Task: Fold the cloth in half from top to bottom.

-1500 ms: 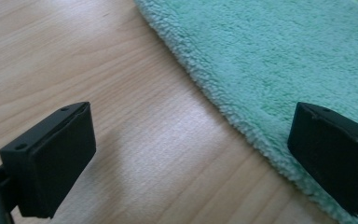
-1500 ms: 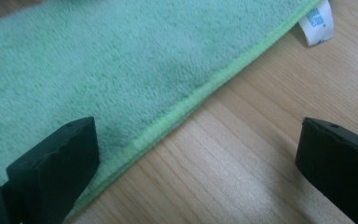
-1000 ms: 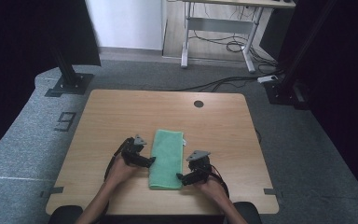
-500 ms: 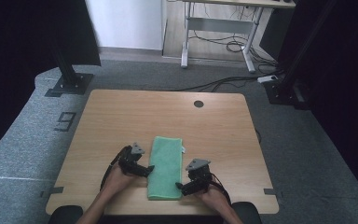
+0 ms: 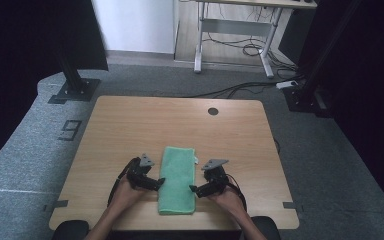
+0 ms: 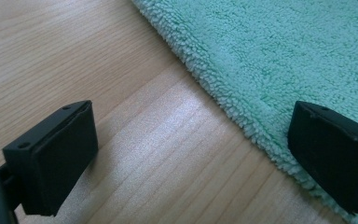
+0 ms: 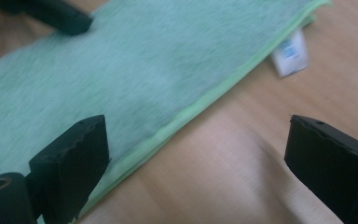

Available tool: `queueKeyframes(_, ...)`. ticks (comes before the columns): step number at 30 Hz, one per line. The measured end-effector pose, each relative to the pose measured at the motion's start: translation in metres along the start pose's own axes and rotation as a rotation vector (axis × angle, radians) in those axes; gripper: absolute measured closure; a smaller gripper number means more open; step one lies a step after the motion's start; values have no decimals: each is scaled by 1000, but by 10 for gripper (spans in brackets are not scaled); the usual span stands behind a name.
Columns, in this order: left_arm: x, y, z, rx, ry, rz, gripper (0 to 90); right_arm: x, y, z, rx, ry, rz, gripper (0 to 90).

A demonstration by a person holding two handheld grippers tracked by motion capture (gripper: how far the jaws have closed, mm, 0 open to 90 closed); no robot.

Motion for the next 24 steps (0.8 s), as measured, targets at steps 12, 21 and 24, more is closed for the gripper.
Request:
queueKeyframes(12,0,0,0,-2,-1,-1,17,8,45,-21,35,7,39,212)
queueKeyframes(21,0,0,0,-3,-1,-3,17,15,67,-36,59,22,42,369)
queueKeyframes(24,0,0,0,-6,1,-2,17,19,73,-40,61,18,33,415)
Point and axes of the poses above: each handheld gripper's, and its own axes: x roughly forward along the jaws, z roughly out of its underside, y roughly to its right, the point moved 2 cm from there along x, roughly forward along the jaws, and after that the axes turned 13 degrees about -x, right-handed, at the moved point
